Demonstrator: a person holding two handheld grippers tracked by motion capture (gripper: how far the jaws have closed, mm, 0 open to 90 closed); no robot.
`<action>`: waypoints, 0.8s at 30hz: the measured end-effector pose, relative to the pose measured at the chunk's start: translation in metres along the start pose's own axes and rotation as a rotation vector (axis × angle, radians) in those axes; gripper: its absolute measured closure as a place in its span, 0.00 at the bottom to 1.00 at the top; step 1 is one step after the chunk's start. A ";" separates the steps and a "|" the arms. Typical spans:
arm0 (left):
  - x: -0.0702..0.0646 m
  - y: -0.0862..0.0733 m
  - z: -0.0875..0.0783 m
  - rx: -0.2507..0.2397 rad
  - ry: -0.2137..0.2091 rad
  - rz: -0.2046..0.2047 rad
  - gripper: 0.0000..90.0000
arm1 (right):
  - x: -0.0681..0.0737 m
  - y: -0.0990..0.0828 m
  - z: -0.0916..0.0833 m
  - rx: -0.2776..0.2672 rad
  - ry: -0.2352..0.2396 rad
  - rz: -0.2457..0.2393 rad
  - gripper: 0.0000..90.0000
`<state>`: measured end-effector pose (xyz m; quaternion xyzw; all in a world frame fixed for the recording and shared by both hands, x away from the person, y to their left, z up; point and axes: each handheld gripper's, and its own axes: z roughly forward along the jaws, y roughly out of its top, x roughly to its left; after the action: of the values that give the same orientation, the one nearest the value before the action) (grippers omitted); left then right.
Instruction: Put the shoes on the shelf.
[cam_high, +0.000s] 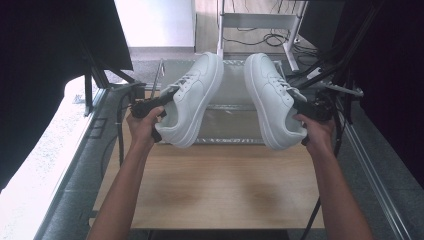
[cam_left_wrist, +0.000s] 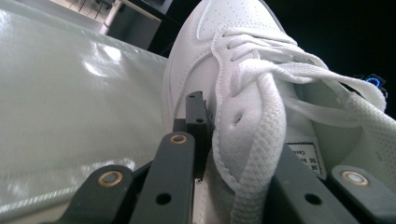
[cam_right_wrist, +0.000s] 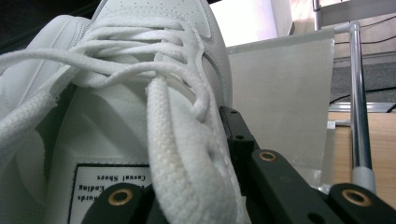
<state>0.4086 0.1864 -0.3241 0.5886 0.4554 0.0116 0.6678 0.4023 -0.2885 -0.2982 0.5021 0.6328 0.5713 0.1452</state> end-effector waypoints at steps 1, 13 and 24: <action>0.000 0.003 0.002 0.003 -0.002 -0.003 0.93 | 0.000 0.001 0.002 0.000 -0.002 -0.001 0.96; -0.002 0.026 0.024 -0.006 0.043 -0.007 0.93 | 0.002 0.019 0.025 0.013 -0.043 0.016 0.96; 0.001 0.039 0.041 -0.007 0.091 -0.032 0.93 | 0.003 0.036 0.042 0.017 -0.083 0.019 0.96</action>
<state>0.4553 0.1671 -0.2978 0.5776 0.4949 0.0293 0.6486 0.4502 -0.2677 -0.2788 0.5325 0.6262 0.5461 0.1617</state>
